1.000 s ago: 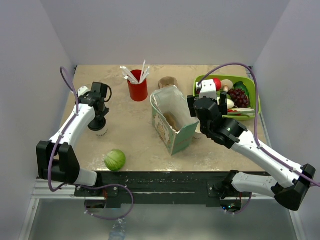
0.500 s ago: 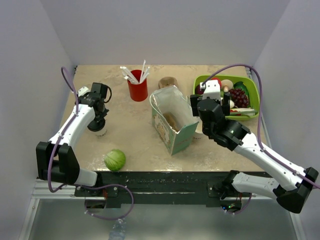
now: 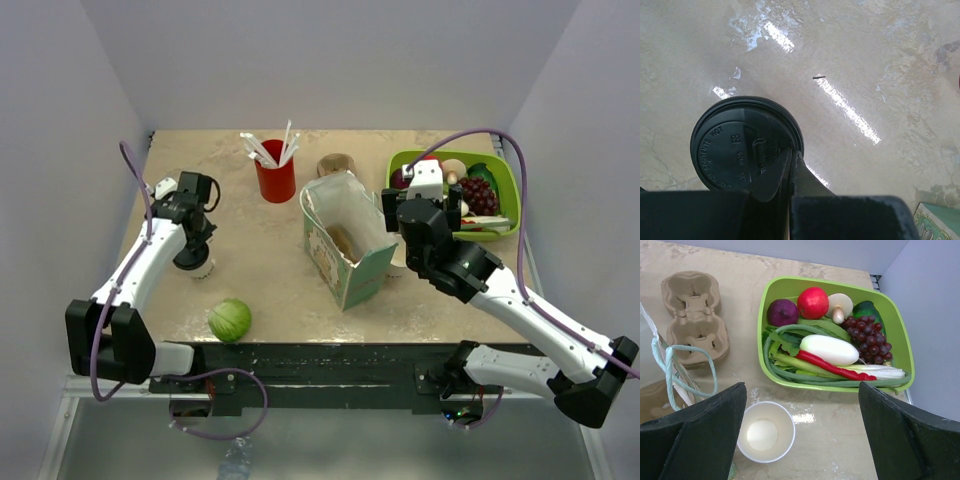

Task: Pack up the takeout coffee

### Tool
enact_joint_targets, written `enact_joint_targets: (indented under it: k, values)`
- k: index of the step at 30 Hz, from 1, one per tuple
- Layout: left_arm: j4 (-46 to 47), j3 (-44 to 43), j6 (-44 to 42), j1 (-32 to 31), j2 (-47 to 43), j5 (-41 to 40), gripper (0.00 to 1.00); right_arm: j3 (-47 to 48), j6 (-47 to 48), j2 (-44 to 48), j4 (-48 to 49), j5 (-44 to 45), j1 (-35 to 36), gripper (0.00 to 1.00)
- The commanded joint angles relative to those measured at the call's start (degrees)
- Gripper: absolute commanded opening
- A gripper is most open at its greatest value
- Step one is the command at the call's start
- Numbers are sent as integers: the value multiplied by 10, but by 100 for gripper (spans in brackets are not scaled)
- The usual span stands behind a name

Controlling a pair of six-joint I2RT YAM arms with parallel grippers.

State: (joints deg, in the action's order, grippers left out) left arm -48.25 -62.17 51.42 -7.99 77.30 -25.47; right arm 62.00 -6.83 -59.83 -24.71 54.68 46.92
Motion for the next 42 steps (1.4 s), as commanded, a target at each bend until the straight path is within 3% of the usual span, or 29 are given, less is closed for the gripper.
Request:
enact_joint_targets:
  k: [1,13,22,25,28,35,37,42]
  values:
    - [26,-1,-30,3,-40,4,0,-1,-9,8,22,23,1,95]
    - [46,-78,-103,3,-59,-5,0,4,-12,12,17,9,1,95]
    - [120,-185,-196,-9,-58,64,0,12,-16,24,11,17,1,95]
    - [144,-248,-240,-48,-43,76,0,15,-17,29,10,25,1,95]
    - [157,-333,-299,-142,-9,82,0,15,-18,37,10,41,2,95]
    - [163,-478,-454,-263,61,252,0,19,-13,35,-3,89,1,95]
    - [157,-507,-505,-321,77,249,0,20,-13,35,-4,92,1,95]
    - [92,-550,-627,-395,120,244,0,19,-13,39,-13,117,1,95]
